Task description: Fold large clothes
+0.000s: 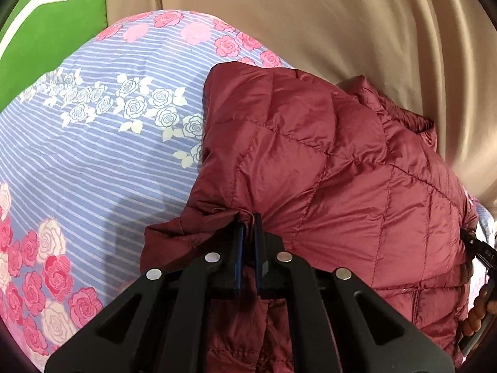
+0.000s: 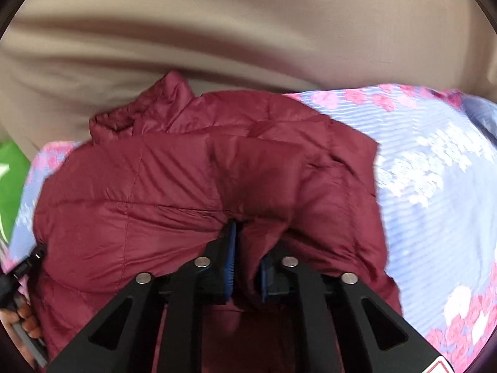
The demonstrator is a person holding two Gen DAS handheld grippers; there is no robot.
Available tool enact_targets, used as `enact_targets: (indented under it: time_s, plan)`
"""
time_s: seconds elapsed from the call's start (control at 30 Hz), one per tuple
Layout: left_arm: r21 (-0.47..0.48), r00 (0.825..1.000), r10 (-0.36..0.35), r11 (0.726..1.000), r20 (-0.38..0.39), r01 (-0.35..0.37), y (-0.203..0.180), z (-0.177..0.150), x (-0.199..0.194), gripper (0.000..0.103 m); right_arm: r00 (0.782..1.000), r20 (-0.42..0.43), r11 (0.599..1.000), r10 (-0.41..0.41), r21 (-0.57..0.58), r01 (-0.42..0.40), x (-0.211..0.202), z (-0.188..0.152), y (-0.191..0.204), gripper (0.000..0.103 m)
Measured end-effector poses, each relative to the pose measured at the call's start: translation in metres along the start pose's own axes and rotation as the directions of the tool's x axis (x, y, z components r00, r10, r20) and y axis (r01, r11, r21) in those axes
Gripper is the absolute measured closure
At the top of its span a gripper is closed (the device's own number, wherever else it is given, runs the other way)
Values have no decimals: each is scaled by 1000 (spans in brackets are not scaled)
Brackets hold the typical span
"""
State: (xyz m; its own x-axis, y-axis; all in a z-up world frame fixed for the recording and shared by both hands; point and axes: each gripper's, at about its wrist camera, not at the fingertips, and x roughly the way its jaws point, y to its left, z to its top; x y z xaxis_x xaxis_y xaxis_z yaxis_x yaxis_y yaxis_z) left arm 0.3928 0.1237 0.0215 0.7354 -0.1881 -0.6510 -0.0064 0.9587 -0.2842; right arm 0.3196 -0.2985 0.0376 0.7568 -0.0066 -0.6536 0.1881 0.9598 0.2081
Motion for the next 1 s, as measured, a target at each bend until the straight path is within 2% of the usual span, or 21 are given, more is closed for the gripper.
enact_targets:
  time_s: [0.07, 0.13, 0.2, 0.27, 0.33, 0.37, 0.4, 0.53, 0.7, 0.73, 0.8, 0.83, 0.87, 0.9, 0.97, 1.0]
  plan:
    - [-8, 1000, -5, 1000, 0, 5, 0, 0, 2, 98, 999, 44, 998, -25, 50, 23, -21, -4, -8, 78]
    - [-4, 1000, -2, 1000, 0, 2, 3, 1, 1, 98, 998, 69, 998, -12, 64, 8, -35, -7, -3, 78]
    - [6, 1000, 7, 1000, 2, -7, 4, 0, -2, 98, 998, 51, 997, 48, 55, -51, -43, -10, 2, 78]
    - [6, 1000, 9, 1000, 3, -9, 1, 0, -1, 98, 998, 36, 999, 47, 6, -47, -41, -10, 13, 73]
    - [-3, 1000, 3, 1000, 3, -3, 4, 0, -1, 97, 999, 24, 998, 22, -58, -21, -29, -12, 26, 73]
    - [-7, 1000, -2, 1000, 3, 2, 6, -1, -2, 97, 1000, 10, 997, -1, -79, 2, -22, -13, 27, 82]
    - [-10, 1000, -8, 1000, 4, 8, 8, -1, -3, 97, 998, -3, 994, -55, -89, 55, -11, -15, 21, 86]
    - [-52, 998, -65, 997, 3, 65, 22, -5, -7, 97, 999, 8, 999, -44, 31, 44, -14, -15, -19, 92]
    - [-92, 996, -92, 991, 15, 93, 31, -7, -13, 97, 998, 21, 996, -62, 67, 61, -53, -31, -45, 88]
    - [-90, 996, -91, 992, 12, 92, 33, -9, -18, 96, 998, 15, 996, -63, 58, 62, -61, -38, -49, 83]
    - [-63, 996, -89, 994, 9, 90, 36, -15, -33, 89, 998, -4, 998, -57, 39, 57, -83, -57, -57, 79]
    - [-45, 997, -78, 996, -2, 78, 37, -19, -41, 85, 998, -13, 998, -54, 34, 54, -95, -68, -63, 71]
    - [-29, 997, -78, 997, -14, 77, 39, -22, -49, 75, 998, -22, 998, -55, 34, 56, -105, -78, -69, 62]
    - [-10, 996, -85, 996, -29, 85, 43, -28, -60, 65, 998, -38, 998, -51, 36, 52, -118, -91, -75, 58]
    - [22, 995, -65, 998, -69, 67, 50, -42, -79, 62, 997, -74, 999, -35, 38, 38, -132, -112, -82, 49]
    - [35, 995, -54, 998, -84, 57, 53, -48, -86, 56, 995, -95, 998, -34, 44, 39, -142, -125, -87, 47]
